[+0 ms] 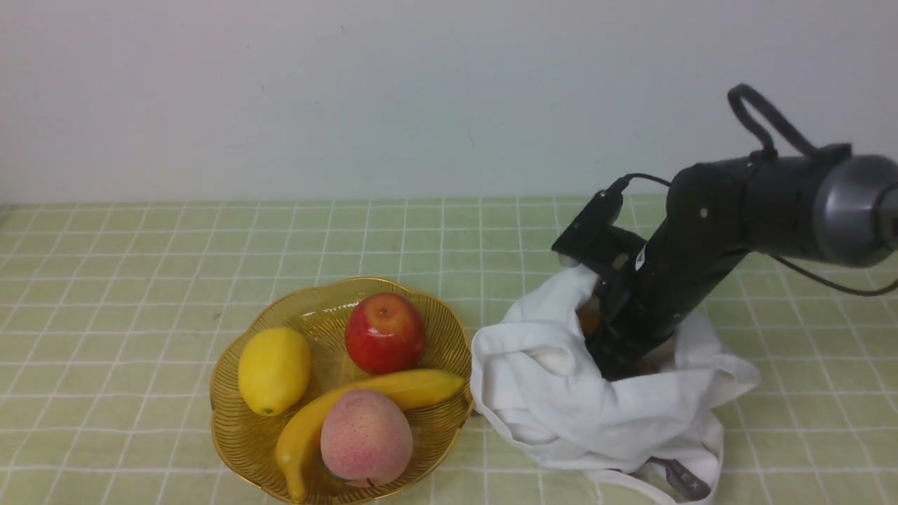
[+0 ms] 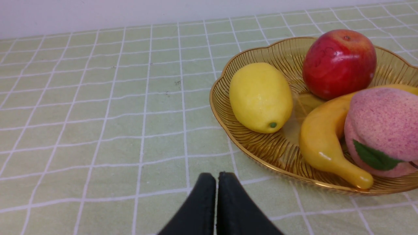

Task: Take the fruit out of the bag on the green coffee tablecloth and place them on the plate.
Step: 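Reach into the bag and grasp a fruit with the right gripper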

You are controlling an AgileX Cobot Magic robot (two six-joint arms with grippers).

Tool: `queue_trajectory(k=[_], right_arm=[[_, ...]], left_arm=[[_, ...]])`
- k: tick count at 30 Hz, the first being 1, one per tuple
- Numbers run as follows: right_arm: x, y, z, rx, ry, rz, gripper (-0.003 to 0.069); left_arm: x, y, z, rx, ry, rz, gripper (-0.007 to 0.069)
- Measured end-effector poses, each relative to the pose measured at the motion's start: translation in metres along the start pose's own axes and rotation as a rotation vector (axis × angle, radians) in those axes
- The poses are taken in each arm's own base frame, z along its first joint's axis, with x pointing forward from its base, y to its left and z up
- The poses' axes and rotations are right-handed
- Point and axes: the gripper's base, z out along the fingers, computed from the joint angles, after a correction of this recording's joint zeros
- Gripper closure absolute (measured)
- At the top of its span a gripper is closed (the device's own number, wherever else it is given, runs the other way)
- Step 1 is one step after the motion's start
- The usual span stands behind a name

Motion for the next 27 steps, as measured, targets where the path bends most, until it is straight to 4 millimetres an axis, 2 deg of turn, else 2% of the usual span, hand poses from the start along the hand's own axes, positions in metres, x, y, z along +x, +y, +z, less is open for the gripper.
queue_trajectory(k=[5, 14, 22, 27], right_arm=[[-0.002, 0.001, 0.004, 0.023, 0.018, 0.021, 0.0089], [-0.003, 0.001, -0.004, 0.006, 0.093, 0.107, 0.0089], [-0.004, 0.008, -0.081, 0.040, -0.017, 0.147, 0.0089], [-0.002, 0.013, -0.108, 0.039, -0.057, 0.156, 0.0089]], left_arm=[[0.000, 0.000, 0.000, 0.000, 0.000, 0.000, 0.0632], [0.000, 0.000, 0.000, 0.000, 0.000, 0.000, 0.0632], [0.000, 0.000, 0.000, 0.000, 0.000, 0.000, 0.0632], [0.000, 0.000, 0.000, 0.000, 0.000, 0.000, 0.0632]])
